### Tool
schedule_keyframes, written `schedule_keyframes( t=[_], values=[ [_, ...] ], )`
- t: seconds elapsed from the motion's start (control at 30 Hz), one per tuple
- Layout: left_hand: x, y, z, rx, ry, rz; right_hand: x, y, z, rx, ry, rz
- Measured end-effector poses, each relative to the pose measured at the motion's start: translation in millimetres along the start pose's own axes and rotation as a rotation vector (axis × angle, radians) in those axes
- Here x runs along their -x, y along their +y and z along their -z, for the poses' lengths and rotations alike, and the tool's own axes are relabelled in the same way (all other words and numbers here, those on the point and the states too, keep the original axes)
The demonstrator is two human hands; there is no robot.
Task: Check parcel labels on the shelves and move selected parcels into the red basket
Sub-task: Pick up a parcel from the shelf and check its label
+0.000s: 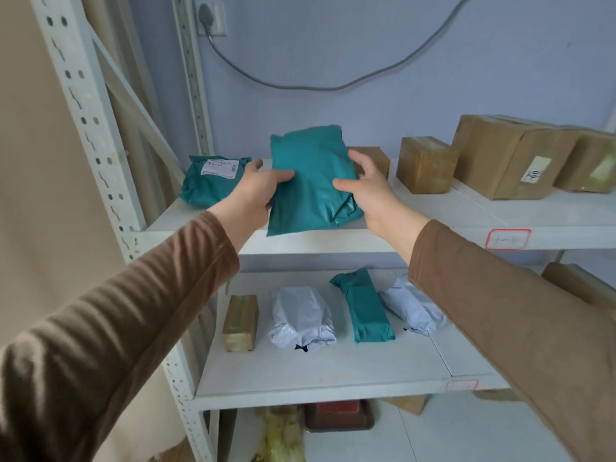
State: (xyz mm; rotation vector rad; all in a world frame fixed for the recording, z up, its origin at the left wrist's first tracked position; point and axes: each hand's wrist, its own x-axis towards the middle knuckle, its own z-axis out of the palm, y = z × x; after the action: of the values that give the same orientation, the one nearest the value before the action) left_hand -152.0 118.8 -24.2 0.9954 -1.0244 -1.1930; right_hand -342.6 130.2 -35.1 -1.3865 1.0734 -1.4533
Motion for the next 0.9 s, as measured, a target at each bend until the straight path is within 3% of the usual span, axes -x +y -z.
schedule_keyframes(
  t=[0.37,0.53,0.67,0.73,0.8,0.9],
  values=[
    [226.3,-45.3,-11.4,0.061,-0.219,0.120,190.0,7.6,91.5,0.072,-0.232,0.183],
    [283.5,-79.3,-13.6,0.093,-0.276,0.216,233.6,20.9,119.6,0.134,-0.316,0.174],
    [305.4,-106.7,-25.2,0.081,-0.224,0.161,251.9,24.9,130.7,0.260,-0.312,0.150],
    [310.5,-116.3,-32.2,0.027,-0.113,0.030,254.7,27.3,132.9,0.382,-0.242,0.154],
    [311.9,-123.0,-31.7,-0.221,-0.027,-0.279,255.0,33.0,138.1,0.289,-0.156,0.055],
    [305.6,-127.8,-18.0,-1.108,0.039,-0.969,258.7,36.7,150.5,-0.272,-0.173,-0.308]
  ],
)
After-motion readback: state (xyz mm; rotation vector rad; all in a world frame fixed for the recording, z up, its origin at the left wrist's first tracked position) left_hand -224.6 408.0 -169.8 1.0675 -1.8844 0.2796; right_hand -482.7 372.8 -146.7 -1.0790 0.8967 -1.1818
